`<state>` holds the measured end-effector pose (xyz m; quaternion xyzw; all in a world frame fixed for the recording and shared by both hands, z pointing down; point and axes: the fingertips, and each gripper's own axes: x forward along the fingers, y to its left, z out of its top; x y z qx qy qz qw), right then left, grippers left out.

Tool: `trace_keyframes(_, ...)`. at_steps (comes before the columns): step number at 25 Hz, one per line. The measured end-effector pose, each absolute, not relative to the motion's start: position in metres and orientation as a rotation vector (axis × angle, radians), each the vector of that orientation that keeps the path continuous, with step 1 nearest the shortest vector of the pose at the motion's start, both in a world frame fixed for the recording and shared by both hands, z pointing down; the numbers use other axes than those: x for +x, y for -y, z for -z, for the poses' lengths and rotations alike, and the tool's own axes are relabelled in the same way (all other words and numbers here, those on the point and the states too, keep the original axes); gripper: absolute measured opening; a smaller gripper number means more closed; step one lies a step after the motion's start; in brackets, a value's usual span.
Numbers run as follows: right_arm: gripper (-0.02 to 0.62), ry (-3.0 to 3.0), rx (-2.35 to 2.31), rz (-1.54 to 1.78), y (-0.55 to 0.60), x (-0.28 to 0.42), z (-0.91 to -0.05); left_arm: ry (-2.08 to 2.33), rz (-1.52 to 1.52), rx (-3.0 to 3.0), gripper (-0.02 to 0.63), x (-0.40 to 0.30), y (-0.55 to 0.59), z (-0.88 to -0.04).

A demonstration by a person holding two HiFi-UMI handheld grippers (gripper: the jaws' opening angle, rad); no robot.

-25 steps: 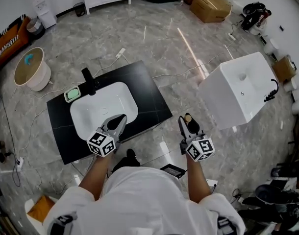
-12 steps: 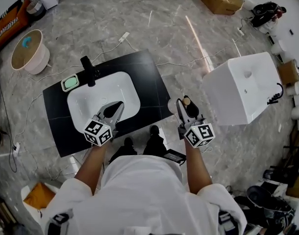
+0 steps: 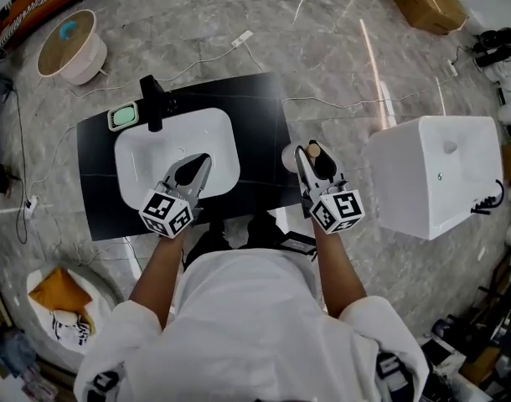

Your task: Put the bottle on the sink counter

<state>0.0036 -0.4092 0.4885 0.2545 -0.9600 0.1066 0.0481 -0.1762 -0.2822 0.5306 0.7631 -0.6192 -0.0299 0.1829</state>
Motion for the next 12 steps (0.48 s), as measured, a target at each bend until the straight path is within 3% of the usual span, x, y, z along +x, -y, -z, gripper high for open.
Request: trace_keyframes(12,0.143,2.956,0.505,-0.267,0.494,-0.068,-0.528,2.057,0.013,1.957,0.023,-0.197,0.321,-0.550)
